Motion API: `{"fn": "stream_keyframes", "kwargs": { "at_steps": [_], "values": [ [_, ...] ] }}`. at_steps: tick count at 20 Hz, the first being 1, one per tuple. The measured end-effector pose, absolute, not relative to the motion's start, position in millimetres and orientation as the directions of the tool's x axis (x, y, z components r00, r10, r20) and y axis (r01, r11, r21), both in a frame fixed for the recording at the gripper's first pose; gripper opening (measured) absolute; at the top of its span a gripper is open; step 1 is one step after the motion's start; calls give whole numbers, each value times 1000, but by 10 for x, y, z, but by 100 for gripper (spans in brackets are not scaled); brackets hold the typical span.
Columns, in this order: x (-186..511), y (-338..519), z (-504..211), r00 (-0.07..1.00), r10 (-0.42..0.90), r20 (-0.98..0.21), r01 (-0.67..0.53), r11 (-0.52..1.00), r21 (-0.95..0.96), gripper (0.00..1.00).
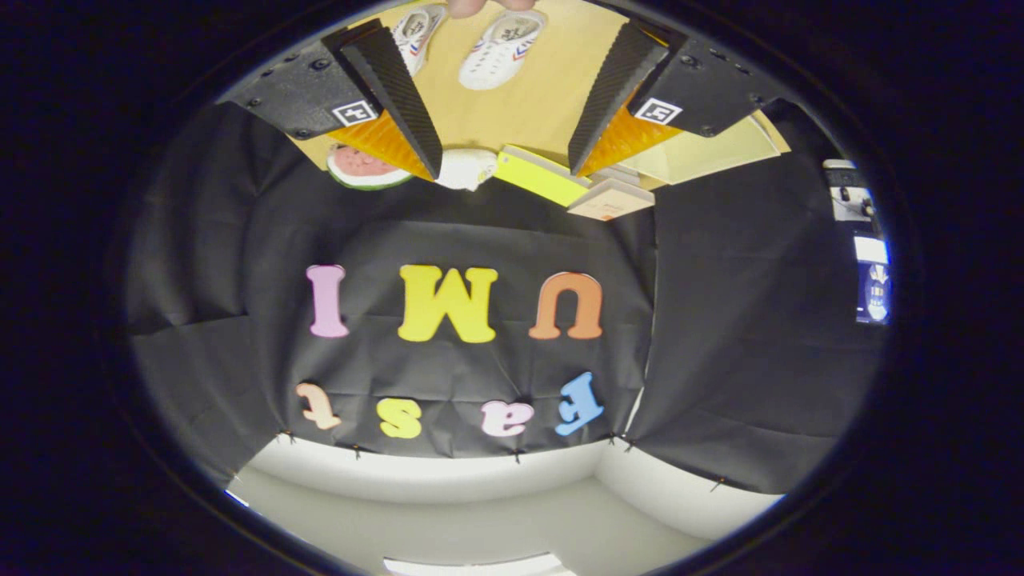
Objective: Open the storage box then place both shoes into the box .Put the left shoe in first, then the right shoe, with the right side of both shoes facing outward in a uniform manner.
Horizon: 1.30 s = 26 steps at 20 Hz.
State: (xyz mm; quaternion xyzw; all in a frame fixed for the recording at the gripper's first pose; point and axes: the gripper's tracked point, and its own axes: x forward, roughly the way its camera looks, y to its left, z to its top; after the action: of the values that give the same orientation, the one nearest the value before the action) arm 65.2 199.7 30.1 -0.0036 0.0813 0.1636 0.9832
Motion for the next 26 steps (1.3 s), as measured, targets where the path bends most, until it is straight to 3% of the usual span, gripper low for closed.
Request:
{"fn": "stream_keyframes", "kwargs": {
  "at_steps": [5,14,23,26],
  "values": [
    [787,1653,-397,903,258,-344,-253,966,58,100],
    [1033,1791,-1681,710,250,-658,-236,965,113,100],
    [1057,1889,-2303,484,271,-832,-200,960,196,100],
    [1074,1922,-2337,433,287,-854,-217,953,210,93]
  ]
}}
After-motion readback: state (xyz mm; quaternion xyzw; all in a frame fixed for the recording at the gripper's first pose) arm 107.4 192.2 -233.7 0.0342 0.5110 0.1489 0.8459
